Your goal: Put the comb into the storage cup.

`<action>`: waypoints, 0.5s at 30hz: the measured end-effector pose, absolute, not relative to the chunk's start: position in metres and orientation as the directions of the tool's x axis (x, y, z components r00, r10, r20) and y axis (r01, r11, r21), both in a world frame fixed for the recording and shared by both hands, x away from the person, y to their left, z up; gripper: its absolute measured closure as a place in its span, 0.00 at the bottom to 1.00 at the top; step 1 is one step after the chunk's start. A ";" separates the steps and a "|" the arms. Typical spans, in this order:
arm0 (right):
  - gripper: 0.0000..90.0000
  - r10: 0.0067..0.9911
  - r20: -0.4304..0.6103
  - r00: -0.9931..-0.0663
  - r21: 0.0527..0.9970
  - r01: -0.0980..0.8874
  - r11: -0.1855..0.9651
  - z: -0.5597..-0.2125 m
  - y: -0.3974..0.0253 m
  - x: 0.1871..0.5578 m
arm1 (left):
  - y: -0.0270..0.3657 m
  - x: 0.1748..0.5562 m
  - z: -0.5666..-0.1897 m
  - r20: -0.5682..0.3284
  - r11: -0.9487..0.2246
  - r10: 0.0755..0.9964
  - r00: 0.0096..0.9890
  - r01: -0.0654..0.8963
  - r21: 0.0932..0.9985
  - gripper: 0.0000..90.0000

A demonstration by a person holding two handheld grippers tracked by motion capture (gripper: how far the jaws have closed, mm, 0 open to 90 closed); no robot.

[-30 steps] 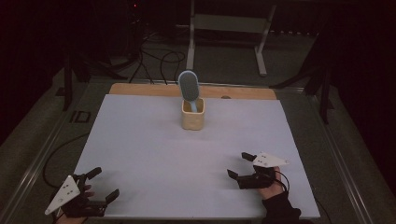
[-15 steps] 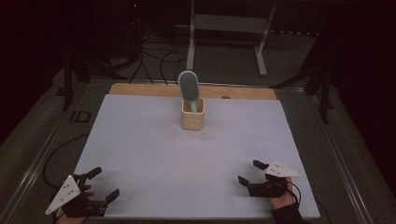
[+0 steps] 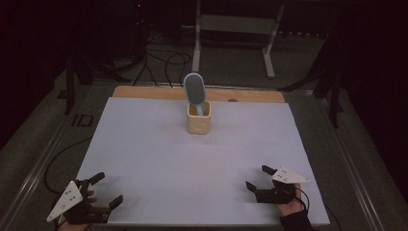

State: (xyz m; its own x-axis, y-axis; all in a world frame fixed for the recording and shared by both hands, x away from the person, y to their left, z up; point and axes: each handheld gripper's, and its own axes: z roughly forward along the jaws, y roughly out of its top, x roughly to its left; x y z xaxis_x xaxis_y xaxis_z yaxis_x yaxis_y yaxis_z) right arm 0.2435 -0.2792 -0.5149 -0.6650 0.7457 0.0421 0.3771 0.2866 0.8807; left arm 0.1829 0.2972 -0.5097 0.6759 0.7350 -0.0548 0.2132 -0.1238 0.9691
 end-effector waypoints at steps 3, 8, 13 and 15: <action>0.12 0.747 0.046 -0.663 0.885 0.374 0.277 -0.514 -0.280 0.244 | 0.297 0.183 -0.510 -0.054 -0.125 0.735 0.676 0.213 0.969 0.00; 0.12 0.746 0.044 -0.664 0.882 0.376 0.283 -0.514 -0.280 0.243 | 0.297 0.183 -0.510 -0.054 -0.125 0.736 0.675 0.214 0.969 0.00; 0.12 0.742 0.046 -0.669 0.881 0.378 0.285 -0.514 -0.279 0.243 | 0.297 0.183 -0.510 -0.052 -0.127 0.735 0.676 0.213 0.969 0.00; 0.12 0.739 0.040 -0.673 0.882 0.371 0.290 -0.514 -0.279 0.243 | 0.297 0.183 -0.510 -0.052 -0.127 0.736 0.675 0.213 0.969 0.00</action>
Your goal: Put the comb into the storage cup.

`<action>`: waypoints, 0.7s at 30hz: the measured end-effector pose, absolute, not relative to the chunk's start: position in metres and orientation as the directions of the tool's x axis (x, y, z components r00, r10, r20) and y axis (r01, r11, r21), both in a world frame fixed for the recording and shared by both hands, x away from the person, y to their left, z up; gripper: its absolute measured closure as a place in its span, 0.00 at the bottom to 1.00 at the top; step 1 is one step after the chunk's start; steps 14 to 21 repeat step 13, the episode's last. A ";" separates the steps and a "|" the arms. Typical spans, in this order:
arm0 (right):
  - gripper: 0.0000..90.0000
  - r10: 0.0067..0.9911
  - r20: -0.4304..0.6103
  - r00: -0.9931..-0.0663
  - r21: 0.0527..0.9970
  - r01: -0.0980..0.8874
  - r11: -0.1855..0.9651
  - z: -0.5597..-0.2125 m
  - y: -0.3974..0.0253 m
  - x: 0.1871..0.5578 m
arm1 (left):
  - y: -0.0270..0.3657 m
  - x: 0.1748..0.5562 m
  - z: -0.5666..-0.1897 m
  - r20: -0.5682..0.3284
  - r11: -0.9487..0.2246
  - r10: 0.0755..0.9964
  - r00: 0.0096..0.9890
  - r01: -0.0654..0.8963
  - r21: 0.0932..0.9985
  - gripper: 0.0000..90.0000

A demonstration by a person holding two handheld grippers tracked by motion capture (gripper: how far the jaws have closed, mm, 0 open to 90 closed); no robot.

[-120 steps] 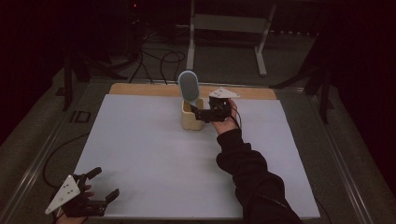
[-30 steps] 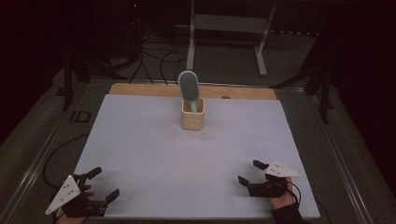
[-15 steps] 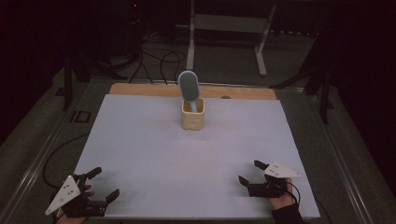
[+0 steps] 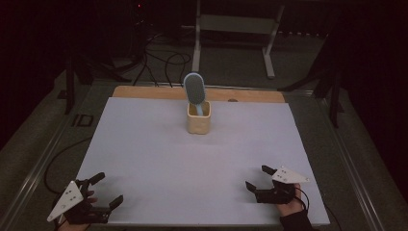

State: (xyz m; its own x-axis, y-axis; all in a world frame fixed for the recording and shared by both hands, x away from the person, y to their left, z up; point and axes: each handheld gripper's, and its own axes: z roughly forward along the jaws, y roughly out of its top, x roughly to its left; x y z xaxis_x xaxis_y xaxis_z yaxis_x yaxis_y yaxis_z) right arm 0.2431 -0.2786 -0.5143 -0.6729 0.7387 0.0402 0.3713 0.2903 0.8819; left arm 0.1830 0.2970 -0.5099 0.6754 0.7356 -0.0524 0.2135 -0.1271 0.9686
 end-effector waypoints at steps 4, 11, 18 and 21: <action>0.12 0.739 0.036 -0.673 0.884 0.366 0.290 -0.514 -0.279 0.243 | 0.297 0.183 -0.510 -0.052 -0.127 0.736 0.675 0.213 0.969 0.00; 0.12 0.735 0.042 -0.677 0.882 0.371 0.292 -0.514 -0.278 0.243 | 0.297 0.183 -0.510 -0.052 -0.126 0.735 0.676 0.212 0.969 0.00; 0.12 0.735 0.044 -0.677 0.881 0.373 0.291 -0.515 -0.278 0.243 | 0.297 0.183 -0.510 -0.052 -0.126 0.735 0.676 0.212 0.969 0.00; 0.12 0.735 0.044 -0.677 0.881 0.373 0.291 -0.515 -0.278 0.243 | 0.297 0.183 -0.510 -0.052 -0.126 0.735 0.676 0.212 0.969 0.00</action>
